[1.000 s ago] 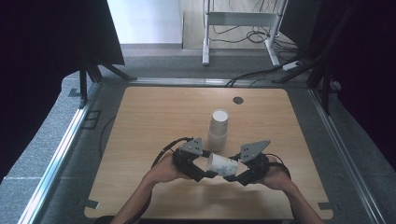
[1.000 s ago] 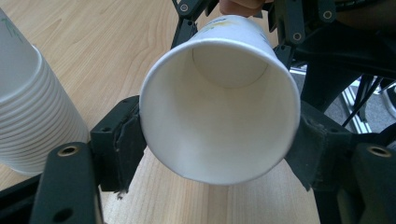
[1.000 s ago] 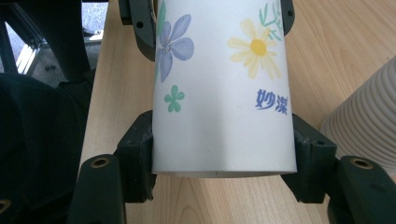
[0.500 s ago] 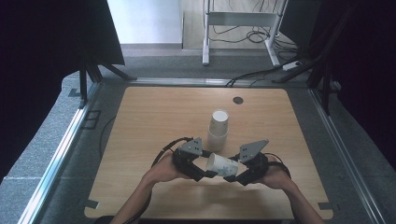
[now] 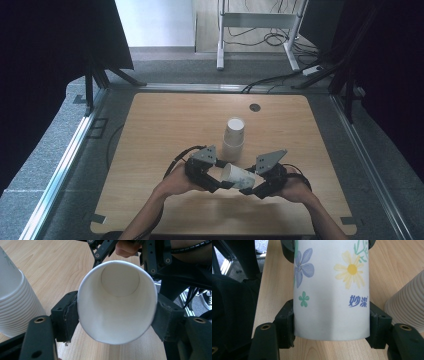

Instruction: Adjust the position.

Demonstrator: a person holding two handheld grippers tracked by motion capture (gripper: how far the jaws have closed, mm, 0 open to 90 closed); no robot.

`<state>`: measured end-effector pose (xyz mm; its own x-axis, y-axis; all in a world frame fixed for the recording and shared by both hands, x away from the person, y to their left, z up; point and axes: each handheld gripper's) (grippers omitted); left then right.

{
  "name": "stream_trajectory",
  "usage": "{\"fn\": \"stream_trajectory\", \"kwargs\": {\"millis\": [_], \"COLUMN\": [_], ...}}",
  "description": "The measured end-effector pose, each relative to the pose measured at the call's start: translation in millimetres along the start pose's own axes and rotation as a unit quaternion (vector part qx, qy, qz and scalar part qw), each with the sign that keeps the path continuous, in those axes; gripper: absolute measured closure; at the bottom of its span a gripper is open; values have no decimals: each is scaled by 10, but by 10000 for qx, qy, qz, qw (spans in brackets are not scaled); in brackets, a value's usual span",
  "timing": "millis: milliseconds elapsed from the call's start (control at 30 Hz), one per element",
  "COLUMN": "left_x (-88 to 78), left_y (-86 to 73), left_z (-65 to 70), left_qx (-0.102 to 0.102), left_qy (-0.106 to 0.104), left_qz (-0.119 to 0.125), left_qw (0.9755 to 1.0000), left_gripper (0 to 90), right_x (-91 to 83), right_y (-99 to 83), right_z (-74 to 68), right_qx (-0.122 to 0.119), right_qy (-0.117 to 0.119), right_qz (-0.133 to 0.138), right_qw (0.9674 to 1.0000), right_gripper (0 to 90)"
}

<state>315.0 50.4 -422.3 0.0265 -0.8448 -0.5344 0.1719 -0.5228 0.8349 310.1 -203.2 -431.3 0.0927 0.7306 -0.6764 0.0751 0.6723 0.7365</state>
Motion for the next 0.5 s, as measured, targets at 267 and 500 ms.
{"fn": "stream_trajectory", "kwargs": {"millis": [267,500], "left_x": [-20,-35], "left_y": [25,77], "left_z": [20,30], "left_qx": [100,250], "left_qy": [42,174], "left_qz": [-15,-356], "left_qw": [9999,9989], "left_gripper": [328,330], "right_x": [44,19], "right_y": [-4,22], "right_z": [18,35], "right_qx": [79,178], "right_qy": [37,-59], "right_qz": [-63,-226], "right_qw": [9999,9996], "right_gripper": [325,202]}}
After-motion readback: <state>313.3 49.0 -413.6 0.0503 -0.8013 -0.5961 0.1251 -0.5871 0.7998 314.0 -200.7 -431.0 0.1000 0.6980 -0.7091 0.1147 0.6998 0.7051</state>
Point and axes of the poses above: each handheld gripper's, and its own axes: x roughly forward along the jaws, y roughly out of its top, z roughly to its right, and after that the axes turned 1 degree about -y, right-handed
